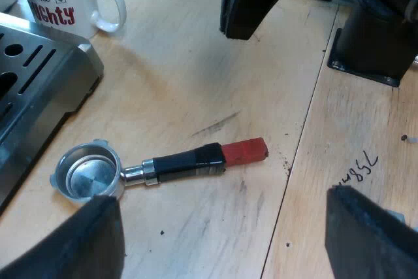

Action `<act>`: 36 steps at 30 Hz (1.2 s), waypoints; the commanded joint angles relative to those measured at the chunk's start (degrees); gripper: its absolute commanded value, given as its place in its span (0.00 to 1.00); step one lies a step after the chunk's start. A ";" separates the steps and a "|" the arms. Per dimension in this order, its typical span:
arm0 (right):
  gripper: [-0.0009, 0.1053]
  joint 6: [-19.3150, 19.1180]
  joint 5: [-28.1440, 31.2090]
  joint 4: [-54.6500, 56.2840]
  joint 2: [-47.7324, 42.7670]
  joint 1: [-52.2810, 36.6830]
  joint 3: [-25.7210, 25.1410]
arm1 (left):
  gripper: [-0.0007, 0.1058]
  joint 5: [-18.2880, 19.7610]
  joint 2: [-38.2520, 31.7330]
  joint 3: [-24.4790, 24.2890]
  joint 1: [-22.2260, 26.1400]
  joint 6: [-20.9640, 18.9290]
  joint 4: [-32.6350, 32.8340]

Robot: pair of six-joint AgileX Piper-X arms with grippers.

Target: Put the handle in the coffee machine

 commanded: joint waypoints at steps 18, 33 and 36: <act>0.01 -0.01 -0.44 0.21 10.51 0.07 -0.43 | 0.63 0.37 0.04 -0.57 -0.25 -0.33 -0.56; 0.01 -0.01 -0.44 -10.75 10.89 0.07 10.31 | 0.63 0.37 0.04 -0.57 -0.25 -0.33 -0.56; 0.01 -0.01 -0.44 -13.29 10.89 0.07 11.81 | 0.63 0.37 0.04 -0.57 -0.25 -0.33 -0.56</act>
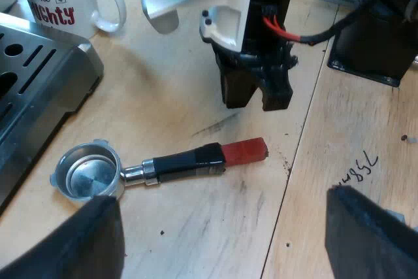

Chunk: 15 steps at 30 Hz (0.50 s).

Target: Put the handle in the coffee machine

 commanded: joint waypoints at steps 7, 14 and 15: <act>0.01 -0.24 -0.38 -7.62 0.00 0.07 5.14 | 0.63 0.37 0.04 -0.57 -0.25 -0.33 -0.56; 0.01 -0.24 -0.38 -11.59 0.30 0.07 7.17 | 0.63 0.37 0.04 -0.57 -0.25 -0.33 -0.56; 0.01 -0.24 -0.38 -12.04 0.64 0.07 7.31 | 0.63 0.37 0.04 -0.57 -0.25 -0.33 -0.56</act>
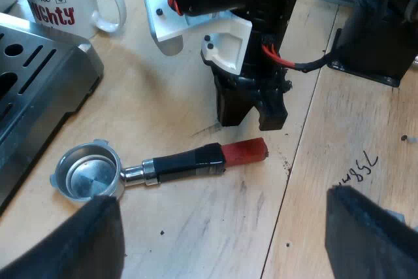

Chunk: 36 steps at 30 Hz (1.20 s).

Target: Put the handle in the coffee machine

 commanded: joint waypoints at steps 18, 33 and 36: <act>0.01 2.67 -2.91 -0.87 6.12 0.07 0.29 | 0.63 0.37 0.04 -0.57 -0.25 -0.33 -0.56; 0.01 11.40 -8.49 -3.14 6.12 1.49 0.29 | 0.63 -0.04 0.04 -0.57 -0.25 -0.48 6.25; 0.01 12.40 -8.49 -4.11 6.12 4.15 0.29 | 0.63 -0.65 0.04 -0.57 -0.25 -0.48 7.58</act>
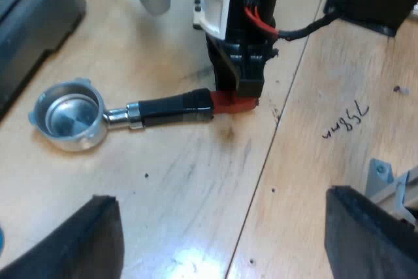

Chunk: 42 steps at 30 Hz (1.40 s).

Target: Put the handle in the coffee machine

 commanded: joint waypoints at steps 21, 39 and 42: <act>0.01 13.90 -1.20 -14.34 6.91 13.55 -5.07 | 0.63 -4.34 0.04 -0.57 -0.25 -0.48 0.56; 0.01 14.41 -0.90 -22.78 22.04 13.68 -20.34 | 0.63 -5.23 -0.08 -4.63 -0.25 -0.48 7.10; 0.01 14.41 0.31 -23.09 23.94 13.68 -22.04 | 0.63 -5.23 -0.08 -4.63 -0.25 -0.48 8.38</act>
